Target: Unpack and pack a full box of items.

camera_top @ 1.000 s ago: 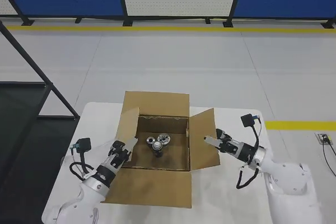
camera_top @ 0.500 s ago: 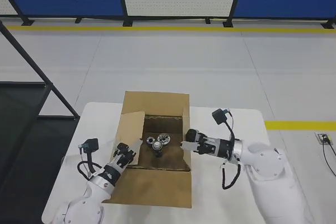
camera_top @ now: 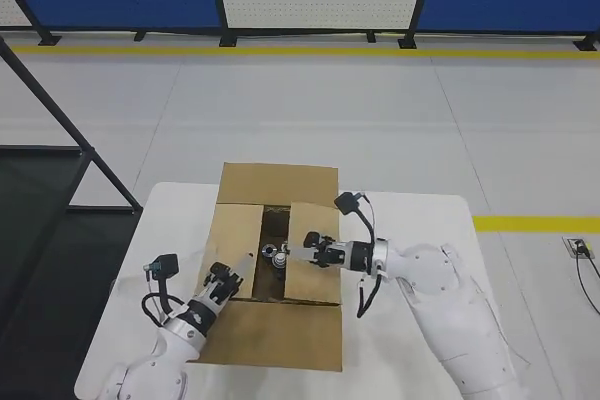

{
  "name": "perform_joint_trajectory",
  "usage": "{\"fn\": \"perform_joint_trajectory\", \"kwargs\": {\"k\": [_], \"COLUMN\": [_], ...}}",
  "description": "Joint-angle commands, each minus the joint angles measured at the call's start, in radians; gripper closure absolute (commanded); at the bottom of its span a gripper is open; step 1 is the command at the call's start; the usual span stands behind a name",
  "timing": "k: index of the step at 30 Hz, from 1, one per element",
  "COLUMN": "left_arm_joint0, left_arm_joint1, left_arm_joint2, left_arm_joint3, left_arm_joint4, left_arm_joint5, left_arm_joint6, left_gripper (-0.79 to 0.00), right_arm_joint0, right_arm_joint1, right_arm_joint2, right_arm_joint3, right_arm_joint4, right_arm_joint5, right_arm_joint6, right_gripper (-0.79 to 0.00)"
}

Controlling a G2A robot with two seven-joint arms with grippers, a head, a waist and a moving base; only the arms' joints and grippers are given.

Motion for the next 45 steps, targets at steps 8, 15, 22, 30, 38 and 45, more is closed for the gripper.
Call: {"fn": "perform_joint_trajectory", "kwargs": {"k": [8, 15, 22, 30, 38, 45], "left_arm_joint0": [-0.004, -0.009, -0.012, -0.008, 0.029, 0.084], "left_arm_joint1": [0.001, 0.002, 0.003, 0.005, 0.008, 0.011], "left_arm_joint2": [0.004, 0.007, 0.012, 0.006, -0.042, -0.141], "left_arm_joint3": [0.015, 0.026, 0.032, 0.024, -0.070, -0.182], "left_arm_joint4": [-0.008, -0.009, -0.008, -0.010, -0.074, -0.210], "left_arm_joint5": [0.018, 0.035, 0.043, 0.040, 0.011, -0.001], "left_arm_joint6": [0.020, 0.031, 0.032, 0.046, 0.067, 0.070], "left_gripper": [-0.785, -0.785, -0.785, -0.785, -0.785, -0.785], "right_arm_joint0": [0.049, 0.068, 0.072, 0.072, 0.089, 0.096], "right_arm_joint1": [-0.009, -0.010, -0.005, 0.002, 0.008, 0.012], "right_arm_joint2": [-0.071, -0.098, -0.107, -0.109, -0.108, -0.102], "right_arm_joint3": [0.078, 0.102, 0.099, 0.095, 0.114, 0.106], "right_arm_joint4": [-0.043, -0.046, -0.050, -0.048, -0.019, 0.014], "right_arm_joint5": [0.025, 0.026, 0.029, 0.035, 0.036, -0.015], "right_arm_joint6": [-0.062, -0.073, -0.073, -0.067, -0.046, -0.063], "right_gripper": [-0.785, -0.785, -0.785, -0.785, -0.785, -0.785]}}
